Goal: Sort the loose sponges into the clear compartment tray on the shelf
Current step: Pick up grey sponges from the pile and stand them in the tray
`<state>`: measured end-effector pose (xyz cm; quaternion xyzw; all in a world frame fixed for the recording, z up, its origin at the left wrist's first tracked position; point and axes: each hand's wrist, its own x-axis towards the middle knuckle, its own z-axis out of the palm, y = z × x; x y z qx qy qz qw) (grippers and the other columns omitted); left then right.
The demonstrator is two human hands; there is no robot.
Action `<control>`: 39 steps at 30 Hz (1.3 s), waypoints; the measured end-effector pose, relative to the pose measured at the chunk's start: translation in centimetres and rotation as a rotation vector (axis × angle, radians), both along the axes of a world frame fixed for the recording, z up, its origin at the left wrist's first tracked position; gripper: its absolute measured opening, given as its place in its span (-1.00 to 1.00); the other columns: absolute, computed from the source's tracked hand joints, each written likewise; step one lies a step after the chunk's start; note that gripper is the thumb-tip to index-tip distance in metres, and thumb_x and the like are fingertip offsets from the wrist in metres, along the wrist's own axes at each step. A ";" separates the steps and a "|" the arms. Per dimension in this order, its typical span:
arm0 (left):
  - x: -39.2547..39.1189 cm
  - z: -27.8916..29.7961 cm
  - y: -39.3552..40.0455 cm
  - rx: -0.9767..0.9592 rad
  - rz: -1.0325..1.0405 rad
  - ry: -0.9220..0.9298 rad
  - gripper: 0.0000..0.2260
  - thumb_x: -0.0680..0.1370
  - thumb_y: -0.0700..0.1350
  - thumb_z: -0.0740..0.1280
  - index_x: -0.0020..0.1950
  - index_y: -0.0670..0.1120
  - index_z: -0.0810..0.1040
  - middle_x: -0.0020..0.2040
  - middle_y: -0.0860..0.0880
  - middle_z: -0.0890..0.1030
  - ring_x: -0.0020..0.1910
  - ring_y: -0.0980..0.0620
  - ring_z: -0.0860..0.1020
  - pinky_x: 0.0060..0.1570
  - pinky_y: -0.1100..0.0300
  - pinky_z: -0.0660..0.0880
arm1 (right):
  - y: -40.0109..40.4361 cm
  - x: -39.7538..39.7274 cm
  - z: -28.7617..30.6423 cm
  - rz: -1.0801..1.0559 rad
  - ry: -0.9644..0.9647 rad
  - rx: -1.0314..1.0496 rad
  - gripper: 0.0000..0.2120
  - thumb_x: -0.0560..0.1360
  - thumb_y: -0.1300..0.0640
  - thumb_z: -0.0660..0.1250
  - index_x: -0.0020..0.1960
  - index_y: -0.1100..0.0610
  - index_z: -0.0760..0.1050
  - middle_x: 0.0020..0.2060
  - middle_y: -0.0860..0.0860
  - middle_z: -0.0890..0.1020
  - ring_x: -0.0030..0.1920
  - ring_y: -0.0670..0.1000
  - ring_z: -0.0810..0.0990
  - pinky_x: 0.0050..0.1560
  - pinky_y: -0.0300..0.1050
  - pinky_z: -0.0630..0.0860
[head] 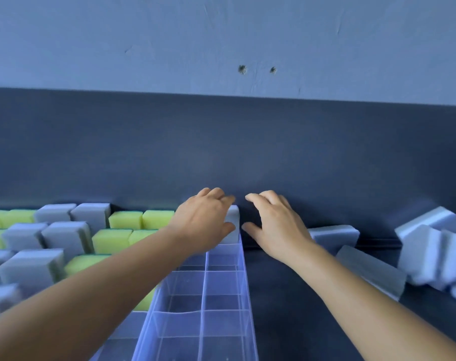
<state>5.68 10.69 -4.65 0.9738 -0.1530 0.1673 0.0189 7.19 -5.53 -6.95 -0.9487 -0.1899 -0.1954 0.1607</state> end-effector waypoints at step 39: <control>-2.3 -5.3 -19.5 -0.036 0.214 0.351 -0.62 0.60 0.15 0.11 0.18 -0.12 0.46 0.19 -0.12 0.44 0.20 -0.13 0.41 0.12 0.05 0.40 | -18.4 -3.1 -3.6 -0.350 0.441 -0.130 -0.33 0.47 -0.34 0.16 0.30 0.19 0.35 0.27 0.15 0.42 0.26 0.19 0.45 0.15 -0.02 0.38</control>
